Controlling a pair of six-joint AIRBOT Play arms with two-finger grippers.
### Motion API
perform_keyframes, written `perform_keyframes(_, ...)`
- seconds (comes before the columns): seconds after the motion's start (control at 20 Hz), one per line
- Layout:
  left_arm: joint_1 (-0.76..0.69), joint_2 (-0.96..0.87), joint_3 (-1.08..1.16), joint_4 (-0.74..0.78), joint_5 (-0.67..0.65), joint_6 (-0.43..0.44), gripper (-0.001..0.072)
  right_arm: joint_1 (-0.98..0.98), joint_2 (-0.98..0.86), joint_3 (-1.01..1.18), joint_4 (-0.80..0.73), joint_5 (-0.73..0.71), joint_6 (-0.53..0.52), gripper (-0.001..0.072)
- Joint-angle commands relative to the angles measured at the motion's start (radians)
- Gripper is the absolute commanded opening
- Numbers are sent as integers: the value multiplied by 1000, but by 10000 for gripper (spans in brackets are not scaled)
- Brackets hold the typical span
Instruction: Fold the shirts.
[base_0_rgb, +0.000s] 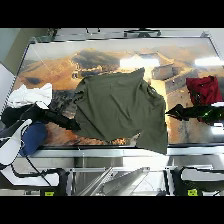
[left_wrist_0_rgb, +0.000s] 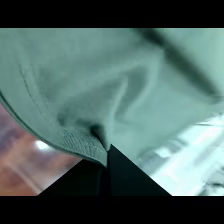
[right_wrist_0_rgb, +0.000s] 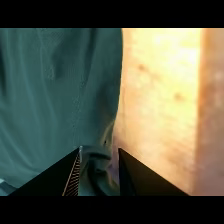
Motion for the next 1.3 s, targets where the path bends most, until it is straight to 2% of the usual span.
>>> perform_keyframes(0.0,45,-1,95,28,-137,-80,8,1,-4,26,-51,-6,9,296)
perform_keyframes(0.05,77,8,110,65,-138,-116,8,1,-7,26,-51,-9,9,296)
perform_keyframes(0.2,182,65,115,74,-100,-147,9,1,-21,24,-51,-16,9,311)
perform_keyframes(0.25,214,83,111,71,-93,-148,10,2,-29,23,-49,-15,9,380)
perform_keyframes(0.3,239,98,102,72,-82,-147,12,2,-38,22,-41,-6,10,396)
perform_keyframes(0.65,302,108,18,77,-30,-145,16,95,-53,-100,3,25,-12,391)
perform_keyframes(0.9,302,108,9,77,-21,-143,16,224,-56,-116,22,-55,2,391)
perform_keyframes(1.2,302,108,9,77,-6,-132,17,241,-56,-116,60,-87,2,357)
perform_keyframes(1.25,302,108,9,77,-1,-132,17,241,-57,-116,68,-83,2,217)
